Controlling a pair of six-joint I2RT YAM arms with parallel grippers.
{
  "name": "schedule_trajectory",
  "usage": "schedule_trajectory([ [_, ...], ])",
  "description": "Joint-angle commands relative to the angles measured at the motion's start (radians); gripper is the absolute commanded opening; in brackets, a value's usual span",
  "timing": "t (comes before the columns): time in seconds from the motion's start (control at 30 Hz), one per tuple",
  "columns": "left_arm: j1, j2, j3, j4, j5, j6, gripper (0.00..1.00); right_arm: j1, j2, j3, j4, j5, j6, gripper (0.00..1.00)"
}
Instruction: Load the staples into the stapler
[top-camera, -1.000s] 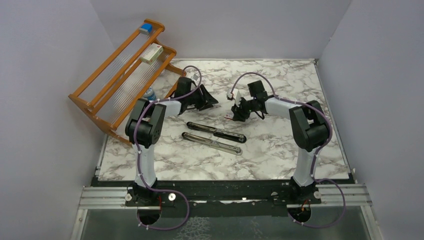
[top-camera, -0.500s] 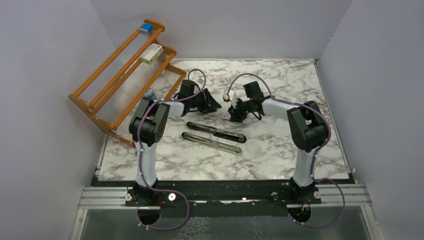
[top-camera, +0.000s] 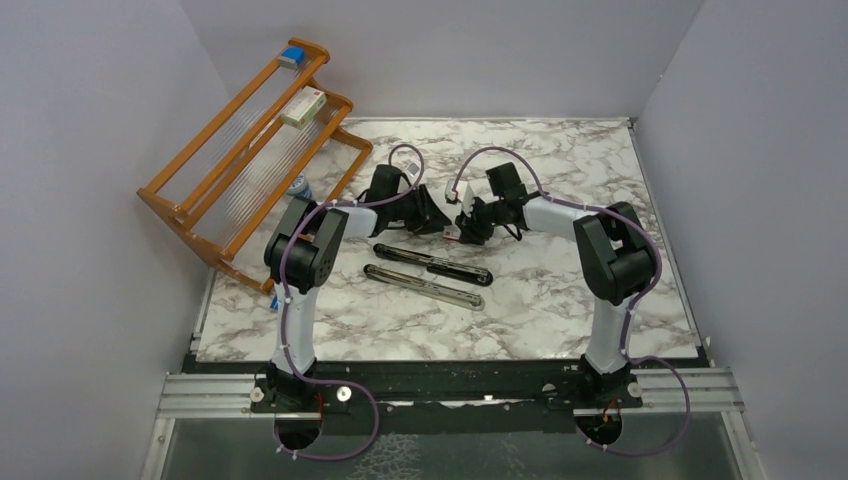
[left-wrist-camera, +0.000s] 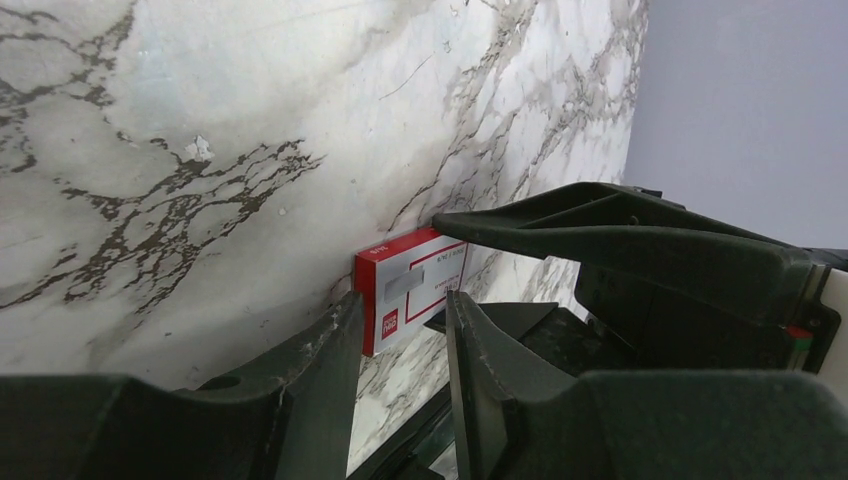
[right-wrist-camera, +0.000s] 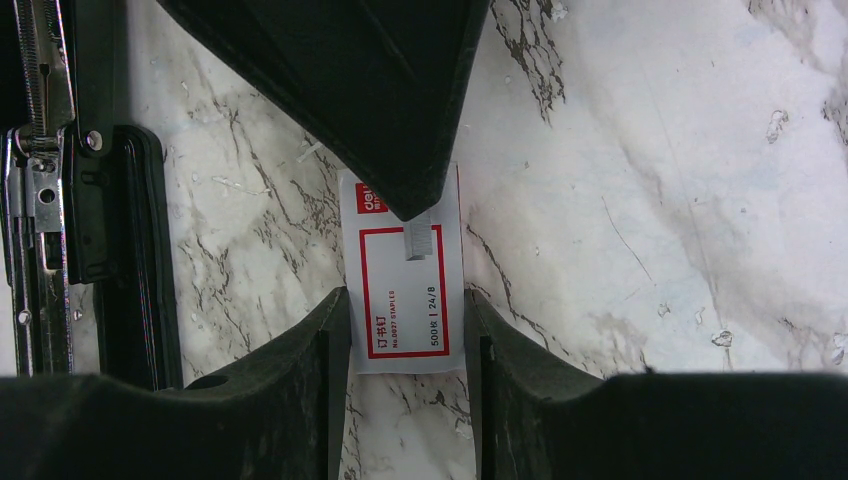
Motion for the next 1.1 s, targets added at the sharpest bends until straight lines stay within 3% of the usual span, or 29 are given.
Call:
schedule_trajectory([
  [0.0, -0.005, 0.006, -0.025, 0.026, 0.023, 0.003, 0.38, 0.019, 0.072, -0.043, -0.095, 0.083, -0.007, 0.32],
  [1.07, -0.05, 0.045, -0.041, 0.148, 0.094, -0.054, 0.38, 0.028, 0.083, -0.035, -0.105, 0.087, -0.009, 0.32],
])
